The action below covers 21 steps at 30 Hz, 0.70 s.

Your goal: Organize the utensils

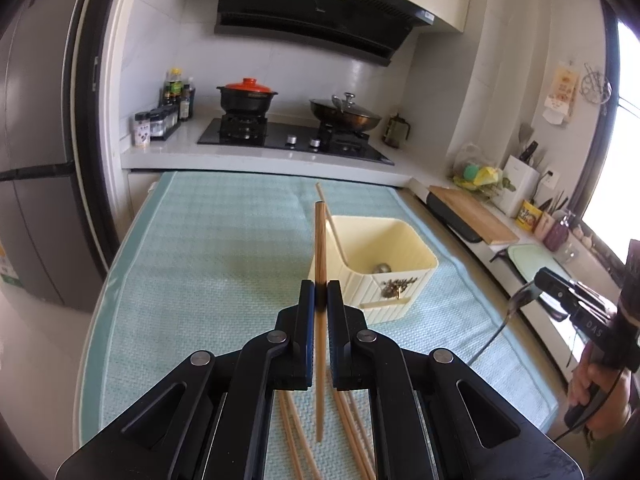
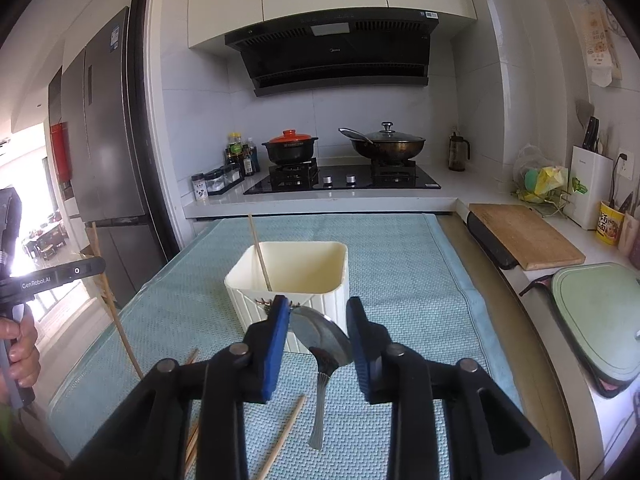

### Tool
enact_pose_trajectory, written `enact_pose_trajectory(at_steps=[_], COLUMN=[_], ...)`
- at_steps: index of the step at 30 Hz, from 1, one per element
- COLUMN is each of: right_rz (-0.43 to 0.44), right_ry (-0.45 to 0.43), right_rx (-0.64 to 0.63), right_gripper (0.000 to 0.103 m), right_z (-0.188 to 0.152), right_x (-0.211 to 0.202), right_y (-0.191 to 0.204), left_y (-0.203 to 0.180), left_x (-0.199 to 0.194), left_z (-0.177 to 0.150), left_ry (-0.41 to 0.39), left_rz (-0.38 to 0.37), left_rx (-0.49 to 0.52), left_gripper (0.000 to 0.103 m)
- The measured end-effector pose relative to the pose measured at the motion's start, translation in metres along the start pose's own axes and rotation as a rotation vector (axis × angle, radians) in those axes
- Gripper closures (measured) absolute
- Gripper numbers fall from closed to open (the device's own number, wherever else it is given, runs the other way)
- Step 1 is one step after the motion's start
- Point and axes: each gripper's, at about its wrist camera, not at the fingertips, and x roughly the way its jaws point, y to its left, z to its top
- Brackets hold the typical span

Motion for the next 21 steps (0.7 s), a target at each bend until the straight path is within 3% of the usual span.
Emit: enact_pose_trajectory(at_steps=[1,6,12,13,16,21], right_rz=[-0.001,0.017,0.019,0.001,-0.051,-0.101], right_ry=[0.002,0.061,0.044,0.059,0.13,0.367], right_rx=[-0.008,-0.027,0.116,0.146,0.247,0.474], right_gripper=[0.102,0.103,0.102,0.095,0.048,0.046], right_z=[0.001,-0.008,-0.013,-0.013,-0.023,-0.067], right_x=[0.001,0.019,0.013,0.015,0.028,0.07], right_y=[0.0,-0.003,-0.041,-0.052,-0.093,-0.161], left_y=[-0.001,-0.002,0.0,0.001,0.006,0.009], left_x=[0.0,0.006,0.005,0.005,0.005,0.009], left_z=[0.001,-0.001,-0.008,-0.008,-0.007,-0.01], left_ry=[-0.002,0.012,0.021,0.02,0.019,0.025], left_rz=[-0.002,-0.006,0.004,0.006,0.004,0.002], left_rx=[0.002,-0.002,-0.001,-0.003,-0.02,-0.032], left_gripper=[0.099,0.099,0.099,0.099,0.099,0.099])
